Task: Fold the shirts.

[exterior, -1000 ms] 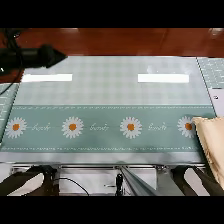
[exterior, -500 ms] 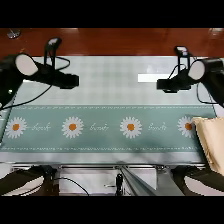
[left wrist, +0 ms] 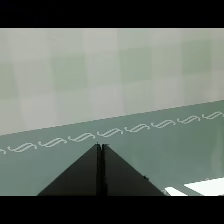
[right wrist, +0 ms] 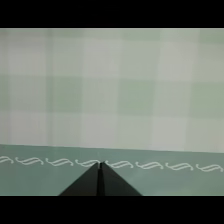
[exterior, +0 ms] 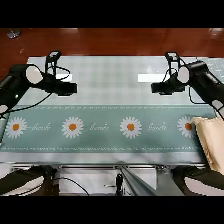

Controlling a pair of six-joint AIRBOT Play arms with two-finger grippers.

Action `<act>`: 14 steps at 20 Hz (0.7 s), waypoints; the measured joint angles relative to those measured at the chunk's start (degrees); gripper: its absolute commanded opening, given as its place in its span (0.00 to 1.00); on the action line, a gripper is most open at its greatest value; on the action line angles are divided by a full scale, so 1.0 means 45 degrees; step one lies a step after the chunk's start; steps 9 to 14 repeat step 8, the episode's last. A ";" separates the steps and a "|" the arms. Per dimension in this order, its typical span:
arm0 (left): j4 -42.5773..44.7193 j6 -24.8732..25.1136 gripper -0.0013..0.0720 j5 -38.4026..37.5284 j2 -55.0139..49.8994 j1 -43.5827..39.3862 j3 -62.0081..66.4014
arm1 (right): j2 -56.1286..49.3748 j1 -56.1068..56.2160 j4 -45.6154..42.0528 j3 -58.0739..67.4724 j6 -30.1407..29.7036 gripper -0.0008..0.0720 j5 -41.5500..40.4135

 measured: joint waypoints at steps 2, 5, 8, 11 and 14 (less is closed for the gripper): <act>0.0029 -0.0029 0.05 -0.0005 0.0000 0.0000 -0.0015 | -0.0010 0.0019 -0.0019 0.0000 0.0010 0.04 0.0000; 0.0034 -0.0049 0.05 -0.0005 0.0000 0.0000 -0.0024 | -0.0015 0.0019 -0.0049 0.0000 0.0049 0.04 -0.0015; 0.0034 -0.0078 0.05 -0.0010 0.0000 0.0000 -0.0024 | -0.0015 0.0019 -0.0053 0.0000 0.0044 0.04 -0.0015; 0.0034 -0.0078 0.05 -0.0010 0.0000 0.0000 -0.0024 | -0.0015 0.0019 -0.0053 0.0000 0.0044 0.04 -0.0015; 0.0034 -0.0078 0.05 -0.0010 0.0000 0.0000 -0.0024 | -0.0015 0.0019 -0.0053 0.0000 0.0044 0.04 -0.0015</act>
